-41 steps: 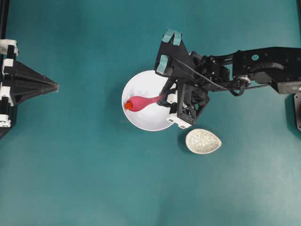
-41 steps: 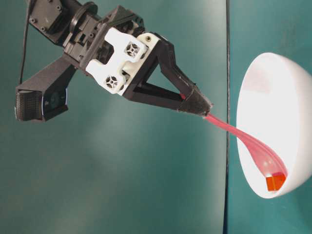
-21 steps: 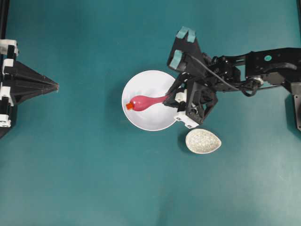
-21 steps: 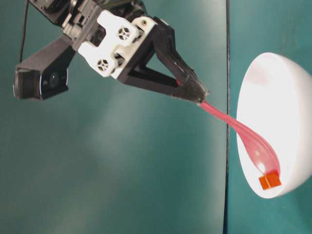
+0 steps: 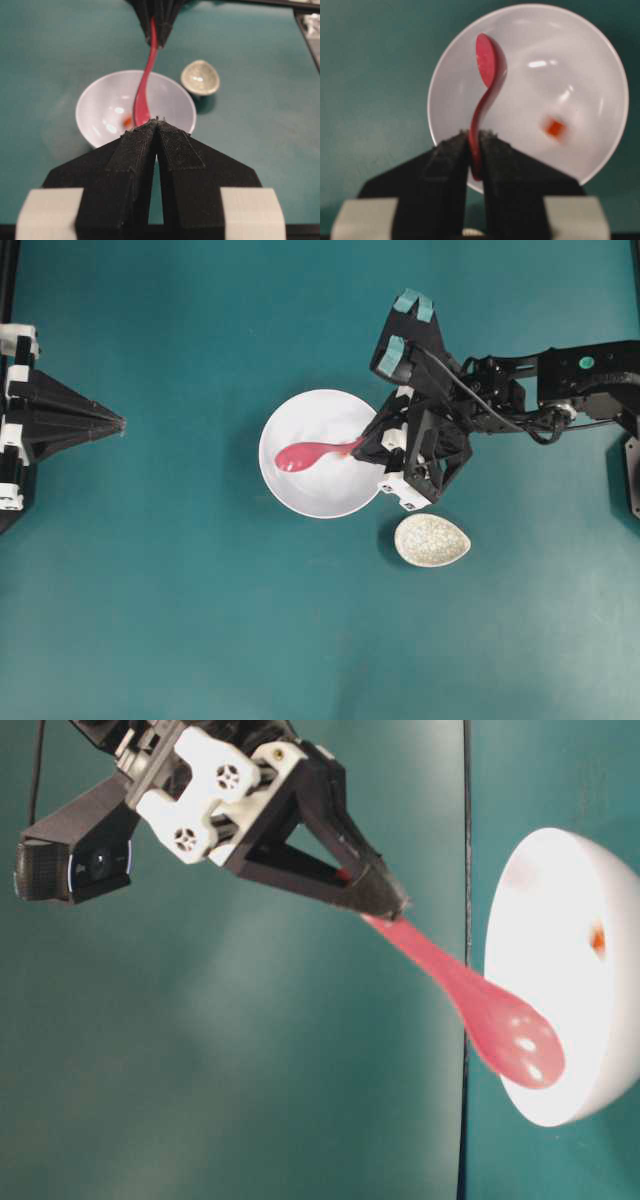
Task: Grip the spoon and scoop the red block from the bowl with right arm.
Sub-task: 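Carry the spoon with the right gripper back to the speckled dish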
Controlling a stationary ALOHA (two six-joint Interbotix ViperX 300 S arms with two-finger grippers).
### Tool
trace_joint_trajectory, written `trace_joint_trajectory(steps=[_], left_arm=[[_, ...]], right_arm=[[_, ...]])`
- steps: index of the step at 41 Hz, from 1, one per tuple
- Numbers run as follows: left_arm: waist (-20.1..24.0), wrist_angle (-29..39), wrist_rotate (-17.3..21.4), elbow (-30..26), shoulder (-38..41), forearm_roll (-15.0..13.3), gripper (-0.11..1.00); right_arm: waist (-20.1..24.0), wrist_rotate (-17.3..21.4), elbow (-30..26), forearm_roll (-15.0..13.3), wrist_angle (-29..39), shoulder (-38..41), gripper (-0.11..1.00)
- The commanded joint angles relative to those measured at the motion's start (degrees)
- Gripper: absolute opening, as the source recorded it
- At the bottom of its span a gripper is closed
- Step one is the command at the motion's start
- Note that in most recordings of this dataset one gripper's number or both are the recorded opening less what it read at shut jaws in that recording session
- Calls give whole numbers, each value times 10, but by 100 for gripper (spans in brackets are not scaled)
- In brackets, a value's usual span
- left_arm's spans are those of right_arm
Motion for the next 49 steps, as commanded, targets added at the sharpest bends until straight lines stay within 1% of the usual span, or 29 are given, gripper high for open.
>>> trace_joint_trajectory(steps=[1,8,14,17,19,25,28,32,35,40,44,49], left_arm=[[0,-4,1,-8,4,1,1],[0,-3,1,-8,4,1,1],[1,-3,1,-8,4,1,1],[0,-3,0,-8,4,1,1],[1,-4,-1,-8,4,1,1],[1,-3,-1,-8,4,1,1],[1,-3,-1,-8,4,1,1],[1,-3,-1,-8,4,1,1],[1,-3,0,-8,5,1,1],[0,-3,2,-8,5,1,1],[0,-3,1,-8,4,1,1],[1,-4,0,-8,5,1,1]], right_arm=[[1,0,-11,2,11,-20,9],[1,1,-28,2,53,-35,9],[2,2,-25,4,98,-48,9],[4,3,-20,11,127,-62,9],[11,6,-13,20,150,-74,9],[37,19,15,39,184,-111,9],[55,34,37,47,188,-137,9],[72,66,58,47,187,-166,9],[75,97,74,46,186,-191,9],[76,127,94,40,181,-218,9],[80,140,110,40,182,-225,9],[83,142,128,40,178,-220,9]])
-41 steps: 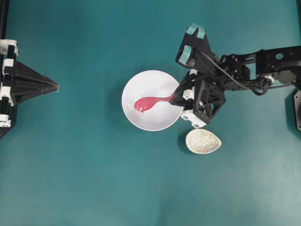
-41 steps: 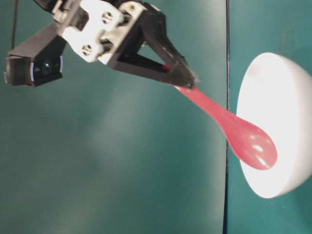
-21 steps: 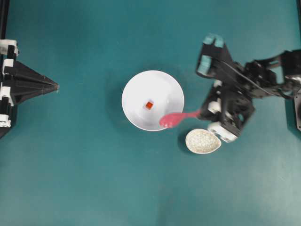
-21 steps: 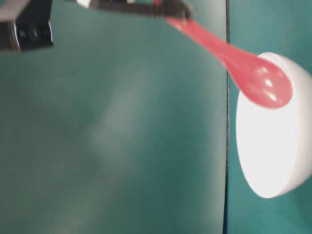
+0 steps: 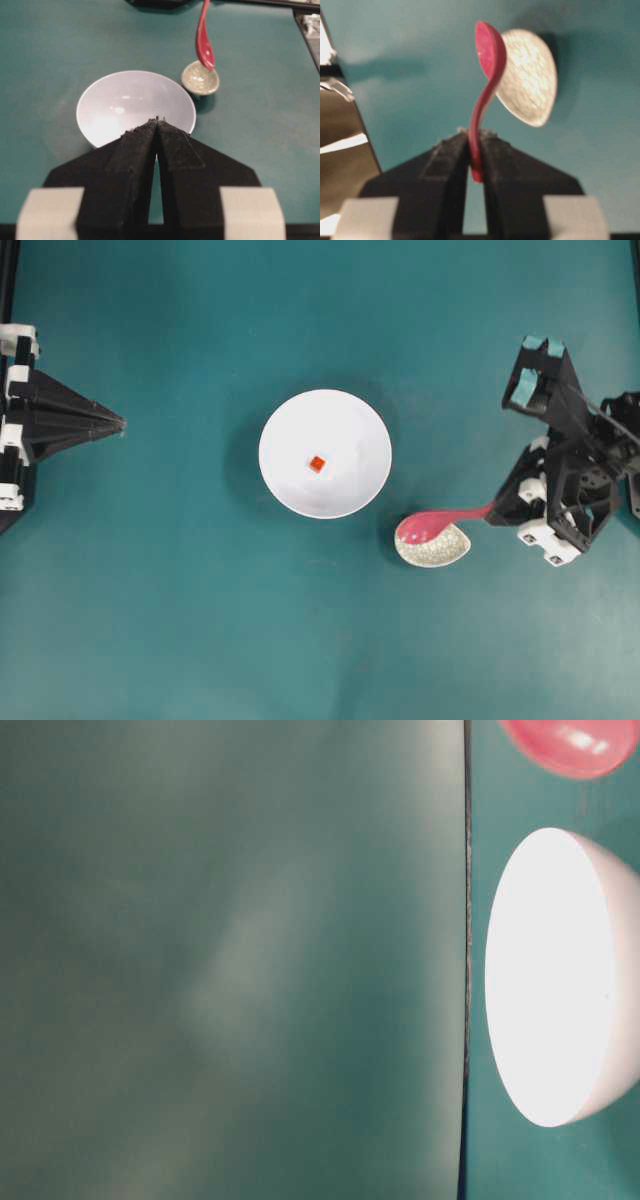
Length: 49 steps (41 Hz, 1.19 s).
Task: Grip the spoon and scoop the red block from the bowl with right arm.
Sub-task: 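Carry the spoon with the right gripper back to the speckled dish, then lower the spoon into the dish and open the right gripper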
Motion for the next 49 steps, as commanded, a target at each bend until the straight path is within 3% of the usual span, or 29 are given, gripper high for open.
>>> trace_joint_trajectory(steps=[1,20,35,49], left_arm=[[1,-3,-2,-7,4,2,1],[1,-3,-3,-7,4,2,1],[0,-3,-2,-7,4,2,1],[0,-3,-3,-7,4,2,1]], right_arm=[[4,2,5,-1,-8,0,9],[4,-4,40,-3,-38,18,10],[8,-4,42,-4,-35,18,34],[11,-4,43,-11,-30,16,36]])
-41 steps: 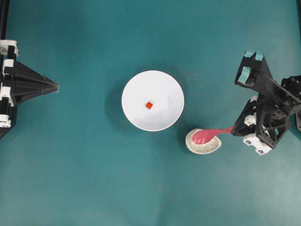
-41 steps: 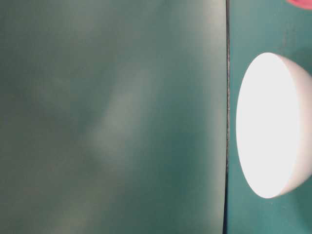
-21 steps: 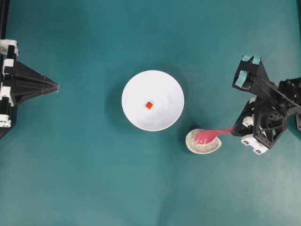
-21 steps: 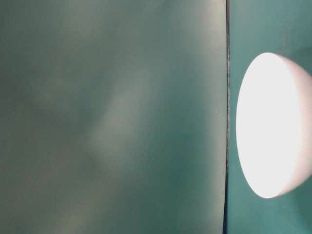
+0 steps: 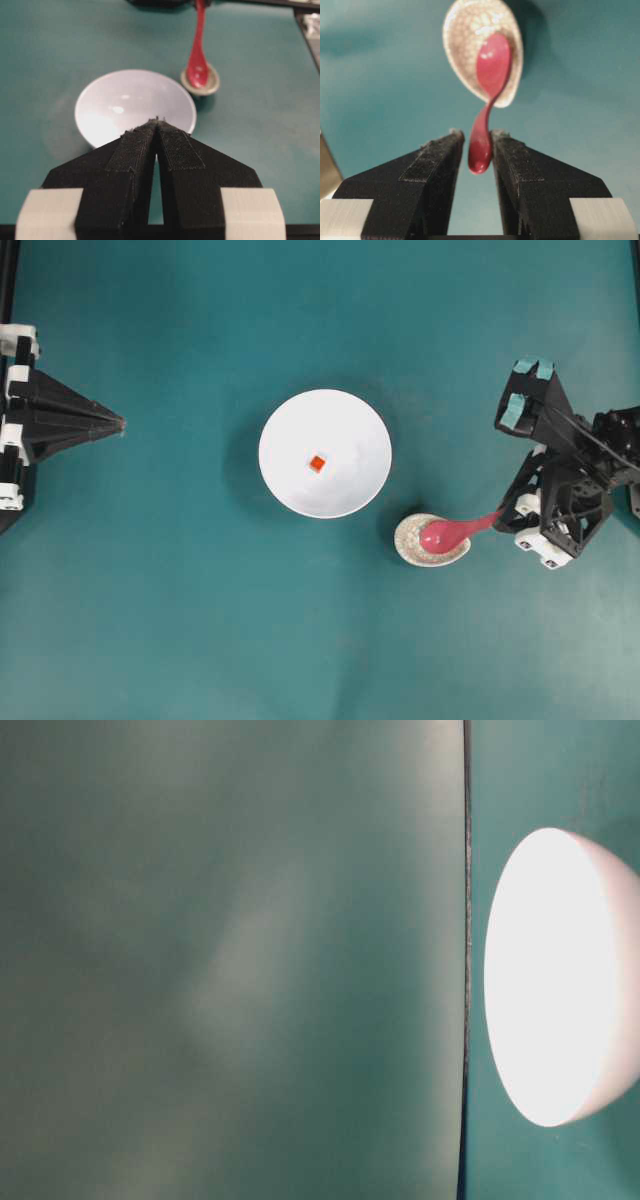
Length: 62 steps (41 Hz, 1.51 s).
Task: Grip the spoon and scoop the red block from the bowl with right arm.
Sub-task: 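Lower the spoon into the dish and open the right gripper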
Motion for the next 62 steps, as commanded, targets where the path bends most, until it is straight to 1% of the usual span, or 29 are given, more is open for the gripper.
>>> trace_joint_trajectory(steps=[1,9,14,20,29,32,34,36,38,39,41,43,44,47,56,59,62], left_arm=[[1,-3,0,-7,4,1,1],[1,-3,1,-7,4,1,1],[1,-3,1,-7,4,1,1],[2,-3,1,-7,4,1,1],[2,-3,-1,-7,4,1,1],[1,-4,-1,-7,4,1,1],[2,-3,-1,-7,4,1,1],[1,-3,-1,-7,4,1,1],[2,-3,-1,-7,4,1,1],[2,-3,-1,-7,4,1,1],[1,-3,-1,-7,4,1,1],[2,-3,-1,-7,4,1,1],[2,-3,-1,-7,4,1,1],[2,-3,-1,-7,4,1,1],[2,-4,-2,-7,4,1,1],[2,-3,-2,-7,4,1,1],[2,-3,-2,-7,4,1,1]], right_arm=[[5,-2,-6,-2,-1,-5,36],[22,-3,-5,-11,13,-6,37],[24,-3,-5,-13,20,-6,38],[24,-3,-6,-19,20,-7,44],[25,-3,-5,-36,21,-7,55],[29,-4,-5,-47,19,-7,57],[34,-5,-5,-65,16,-7,57],[43,-7,-4,-96,11,-7,58],[58,-9,-4,-138,-1,-7,58],[69,-9,-3,-163,-10,-9,58],[83,-7,3,-200,-26,-9,59],[91,-1,10,-221,-41,-10,59],[95,1,16,-228,-53,-10,59],[97,6,34,-229,-89,-11,59],[102,15,112,-229,-251,-27,58],[102,16,137,-223,-290,-31,58],[102,16,166,-209,-327,-30,57]])
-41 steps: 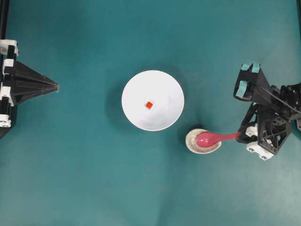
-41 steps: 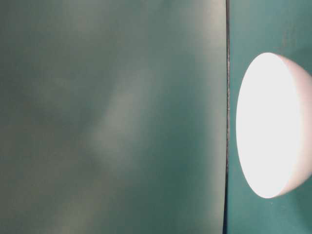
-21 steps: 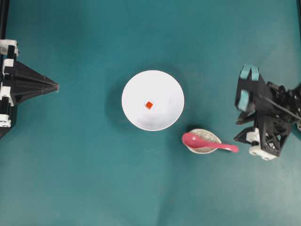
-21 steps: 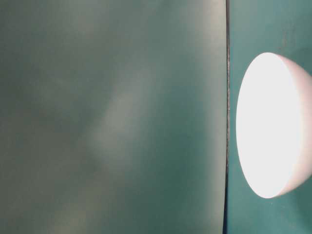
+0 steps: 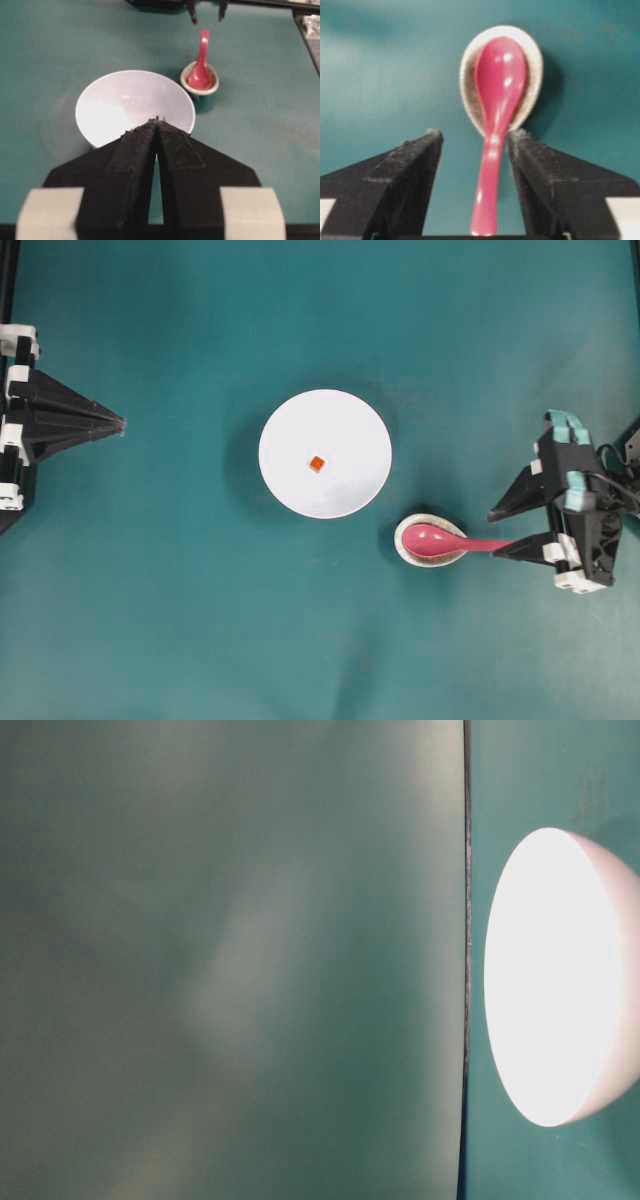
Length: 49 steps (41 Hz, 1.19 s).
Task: Grip the spoon and scoop the red block from the bowl with right arm.
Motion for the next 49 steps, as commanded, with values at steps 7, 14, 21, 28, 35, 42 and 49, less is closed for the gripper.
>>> trace_joint_trajectory(steps=[7,14,21,28,35,42,49], left_arm=[[1,-2,-3,-7,4,2,1],[1,11,-11,-7,4,2,1],[0,30,-21,-7,4,2,1],[0,31,-24,-7,4,2,1],[1,32,-25,-6,4,2,1],[0,40,-25,-6,4,2,1],[0,47,-24,-6,4,3,1]], right_arm=[[7,2,72,66,-104,2,57],[23,2,98,115,-150,4,57],[41,1,101,134,-168,26,57],[45,0,98,139,-192,68,57],[45,0,98,139,-227,105,57],[47,-8,102,139,-257,125,57],[47,-26,106,139,-259,125,57]])
